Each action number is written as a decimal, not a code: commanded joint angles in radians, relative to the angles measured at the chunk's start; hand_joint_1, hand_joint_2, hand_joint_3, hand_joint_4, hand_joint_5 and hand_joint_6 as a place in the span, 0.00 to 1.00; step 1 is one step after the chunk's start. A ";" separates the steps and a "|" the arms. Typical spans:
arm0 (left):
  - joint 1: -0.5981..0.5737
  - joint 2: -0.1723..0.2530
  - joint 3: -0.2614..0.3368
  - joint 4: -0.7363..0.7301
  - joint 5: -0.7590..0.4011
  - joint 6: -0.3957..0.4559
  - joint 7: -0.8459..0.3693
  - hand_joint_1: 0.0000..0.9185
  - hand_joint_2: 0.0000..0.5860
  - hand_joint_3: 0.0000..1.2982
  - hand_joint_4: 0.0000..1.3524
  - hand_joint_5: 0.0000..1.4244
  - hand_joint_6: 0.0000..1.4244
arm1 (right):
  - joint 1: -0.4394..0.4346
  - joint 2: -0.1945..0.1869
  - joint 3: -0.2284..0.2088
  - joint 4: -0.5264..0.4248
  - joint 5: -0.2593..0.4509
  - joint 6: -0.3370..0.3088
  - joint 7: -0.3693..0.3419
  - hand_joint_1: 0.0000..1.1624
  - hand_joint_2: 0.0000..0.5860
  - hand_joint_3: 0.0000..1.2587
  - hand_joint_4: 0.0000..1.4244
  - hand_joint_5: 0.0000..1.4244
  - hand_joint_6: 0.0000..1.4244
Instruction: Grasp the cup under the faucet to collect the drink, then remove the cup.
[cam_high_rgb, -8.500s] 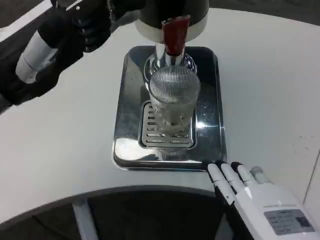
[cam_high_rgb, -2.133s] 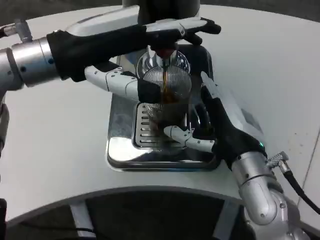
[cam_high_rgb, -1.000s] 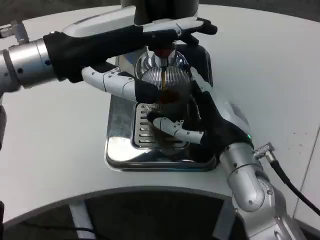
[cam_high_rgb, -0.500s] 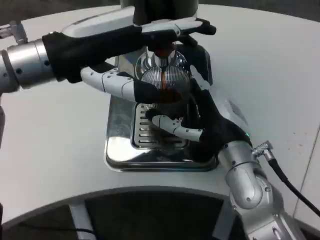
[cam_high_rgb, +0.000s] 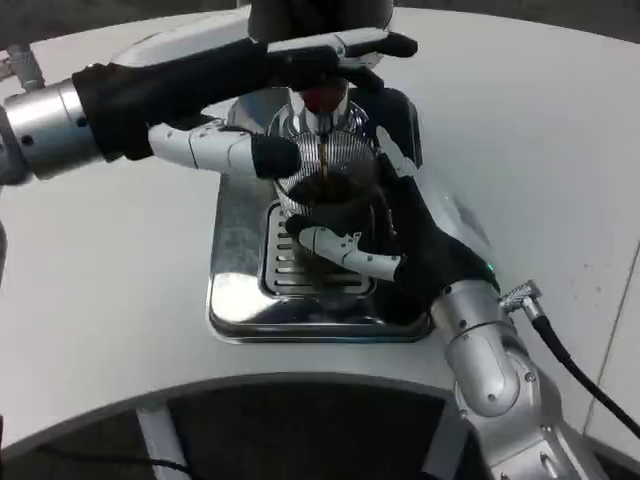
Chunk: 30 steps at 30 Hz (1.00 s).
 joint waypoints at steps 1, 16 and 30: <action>0.035 -0.001 0.040 -0.007 -0.046 0.106 -0.053 0.00 0.11 0.07 0.03 0.12 0.04 | -0.011 0.014 0.007 0.002 0.005 0.002 -0.018 0.45 0.33 0.00 0.00 0.00 0.00; 0.036 -0.025 0.163 -0.122 -0.144 0.382 -0.072 0.00 0.12 0.10 0.07 0.16 0.08 | -0.008 0.021 0.002 0.000 0.007 0.009 -0.030 0.46 0.34 0.00 0.00 0.00 0.00; 0.112 0.003 0.231 -0.197 -0.154 0.528 -0.020 0.00 0.12 0.12 0.10 0.19 0.11 | 0.010 0.034 0.001 -0.026 -0.002 0.020 -0.059 0.56 0.35 0.17 0.01 0.00 0.01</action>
